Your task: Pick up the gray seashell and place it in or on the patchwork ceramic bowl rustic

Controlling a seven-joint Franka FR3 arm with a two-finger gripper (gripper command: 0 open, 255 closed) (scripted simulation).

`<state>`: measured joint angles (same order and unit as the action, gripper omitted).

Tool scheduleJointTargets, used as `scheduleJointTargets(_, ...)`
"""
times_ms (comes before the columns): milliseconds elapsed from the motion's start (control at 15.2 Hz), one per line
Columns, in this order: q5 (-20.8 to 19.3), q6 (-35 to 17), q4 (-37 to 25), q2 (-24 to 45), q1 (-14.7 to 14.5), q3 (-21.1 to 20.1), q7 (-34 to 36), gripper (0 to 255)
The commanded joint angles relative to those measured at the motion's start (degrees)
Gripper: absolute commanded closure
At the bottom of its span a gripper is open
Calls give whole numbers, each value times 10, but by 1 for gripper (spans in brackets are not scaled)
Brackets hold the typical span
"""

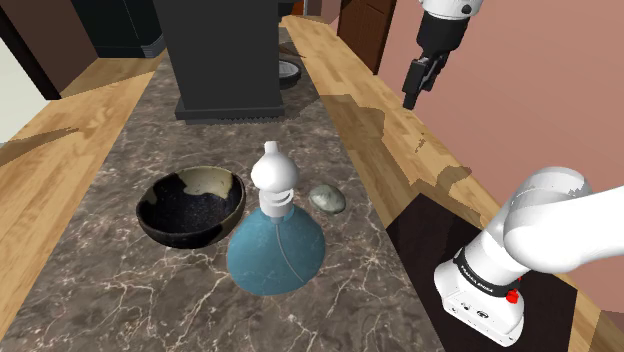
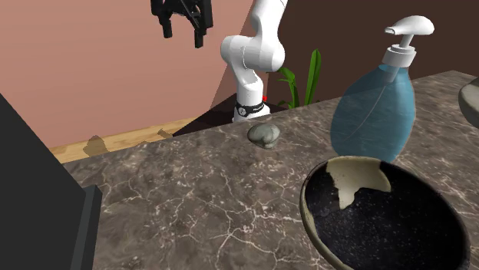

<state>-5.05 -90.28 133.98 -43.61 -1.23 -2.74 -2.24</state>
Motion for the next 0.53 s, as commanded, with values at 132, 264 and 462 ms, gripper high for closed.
scheduleJointTargets(132,18,-17,6,17,-12,-12,8,0)
scheduleJointTargets(264,36,-34,11,35,-24,-24,16,0)
scheduleJointTargets(462,62,-61,14,65,-43,-42,26,0)
